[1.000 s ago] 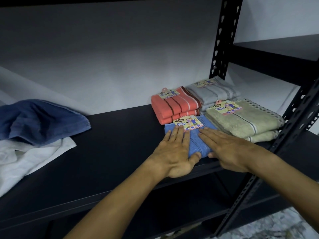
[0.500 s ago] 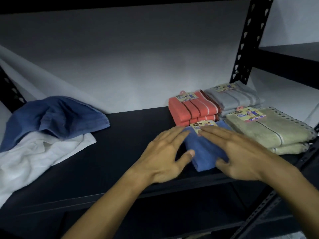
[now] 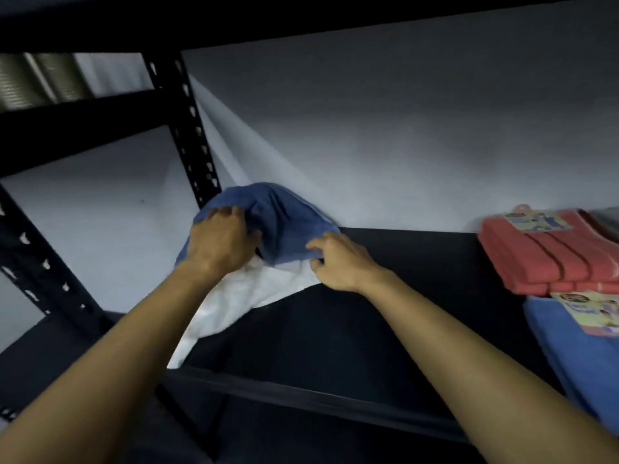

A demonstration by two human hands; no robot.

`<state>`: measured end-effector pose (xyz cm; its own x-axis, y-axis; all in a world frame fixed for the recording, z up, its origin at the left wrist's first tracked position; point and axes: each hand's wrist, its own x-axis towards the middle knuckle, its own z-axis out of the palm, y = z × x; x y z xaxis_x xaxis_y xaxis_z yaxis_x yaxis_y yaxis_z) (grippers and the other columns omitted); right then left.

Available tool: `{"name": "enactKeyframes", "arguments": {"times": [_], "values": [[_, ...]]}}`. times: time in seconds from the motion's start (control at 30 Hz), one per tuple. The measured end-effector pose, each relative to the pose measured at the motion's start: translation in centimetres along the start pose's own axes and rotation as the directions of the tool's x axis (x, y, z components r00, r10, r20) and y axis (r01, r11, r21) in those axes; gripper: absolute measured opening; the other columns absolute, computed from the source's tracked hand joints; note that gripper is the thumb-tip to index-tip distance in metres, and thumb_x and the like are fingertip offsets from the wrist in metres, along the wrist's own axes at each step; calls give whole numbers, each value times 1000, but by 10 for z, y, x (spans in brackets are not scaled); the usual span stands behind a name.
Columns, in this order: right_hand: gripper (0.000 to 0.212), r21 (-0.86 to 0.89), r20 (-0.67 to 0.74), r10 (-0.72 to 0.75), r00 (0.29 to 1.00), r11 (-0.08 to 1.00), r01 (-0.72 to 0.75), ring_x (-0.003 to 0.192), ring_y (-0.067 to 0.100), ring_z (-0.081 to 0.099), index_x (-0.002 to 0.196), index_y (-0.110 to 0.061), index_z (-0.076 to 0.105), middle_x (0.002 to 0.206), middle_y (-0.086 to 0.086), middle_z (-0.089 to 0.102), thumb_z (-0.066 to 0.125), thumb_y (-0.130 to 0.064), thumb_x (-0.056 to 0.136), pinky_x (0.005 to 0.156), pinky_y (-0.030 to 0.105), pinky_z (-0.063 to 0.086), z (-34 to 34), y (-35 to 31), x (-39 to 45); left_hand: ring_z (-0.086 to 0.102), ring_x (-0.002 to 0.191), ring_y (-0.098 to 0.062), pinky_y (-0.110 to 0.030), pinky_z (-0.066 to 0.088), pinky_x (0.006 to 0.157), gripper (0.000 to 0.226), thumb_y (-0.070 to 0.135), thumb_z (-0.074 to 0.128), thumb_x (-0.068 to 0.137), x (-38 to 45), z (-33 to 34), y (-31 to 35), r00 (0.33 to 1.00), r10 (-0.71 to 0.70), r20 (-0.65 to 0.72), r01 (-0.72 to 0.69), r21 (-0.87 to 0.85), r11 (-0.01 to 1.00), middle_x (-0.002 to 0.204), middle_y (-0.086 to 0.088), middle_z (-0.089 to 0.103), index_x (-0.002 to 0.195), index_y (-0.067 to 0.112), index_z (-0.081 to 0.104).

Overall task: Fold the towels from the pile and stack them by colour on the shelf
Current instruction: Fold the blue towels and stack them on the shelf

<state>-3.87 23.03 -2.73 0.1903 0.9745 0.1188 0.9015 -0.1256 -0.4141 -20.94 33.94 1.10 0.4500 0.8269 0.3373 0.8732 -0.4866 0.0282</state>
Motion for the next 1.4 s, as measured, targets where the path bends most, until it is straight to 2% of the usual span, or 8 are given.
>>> {"name": "enactKeyframes", "arguments": {"times": [0.3,0.43,0.7,0.97,1.1,1.2,1.3,1.4], "values": [[79,142,-71,42,997,989,-31,113,28,57,150,-26,19,140,4,45,63,-43,87,85,41,53,47,-51,96,63,91,-28,-34,49,73,34,36,70,86,48,17,-36,949,-262,175,300,-248,921,109,-10,67,109,11,66],[34,97,-245,-9,969,995,34,101,29,62,126,-14,53,118,7,63,53,-27,95,72,33,49,49,-52,108,59,80,-24,-31,40,65,11,23,61,88,52,15,-36,985,-159,66,171,-282,944,94,-4,69,87,18,71],[28,41,-505,-82,859,992,119,105,27,56,123,-10,56,122,9,54,47,-20,98,71,29,39,-16,-51,110,56,99,-35,-36,40,71,21,26,52,95,74,-22,-16,974,32,-224,-110,-342,933,110,-15,59,106,10,60],[42,-287,-478,-233,847,953,100,112,26,55,133,-19,46,123,5,60,52,-16,92,82,34,43,-117,-4,54,63,79,-16,-27,49,64,12,24,59,92,69,-79,46,980,168,-107,-198,-595,779,91,0,67,101,16,60],[32,-208,-454,-144,880,977,52,110,21,55,125,-26,53,116,3,60,55,-26,92,82,28,37,-142,24,24,64,71,-17,-26,53,59,15,1,55,86,49,-89,80,984,152,93,-16,-804,594,77,-9,71,86,5,69],[27,-87,-404,-83,911,995,52,118,13,46,119,-26,59,119,-9,55,62,-26,92,92,30,41,-142,48,-4,62,74,-26,-53,57,74,20,6,60,79,32,-78,100,952,157,263,152,-849,506,91,-27,71,86,-10,68],[11,284,-586,-18,810,932,226,106,5,55,101,-27,67,108,-11,61,60,-21,95,89,17,43,-132,55,-48,66,80,-31,-58,54,85,21,16,69,78,14,-57,112,888,133,440,360,-846,392,101,-28,70,87,-3,68],[13,497,-461,-10,888,826,267,97,5,65,98,-32,68,101,-11,70,68,-33,85,86,19,48,-116,53,-91,67,89,-34,-53,53,91,21,12,61,89,1,-37,122,806,159,570,518,-809,277,111,-28,68,102,-4,68]]}}
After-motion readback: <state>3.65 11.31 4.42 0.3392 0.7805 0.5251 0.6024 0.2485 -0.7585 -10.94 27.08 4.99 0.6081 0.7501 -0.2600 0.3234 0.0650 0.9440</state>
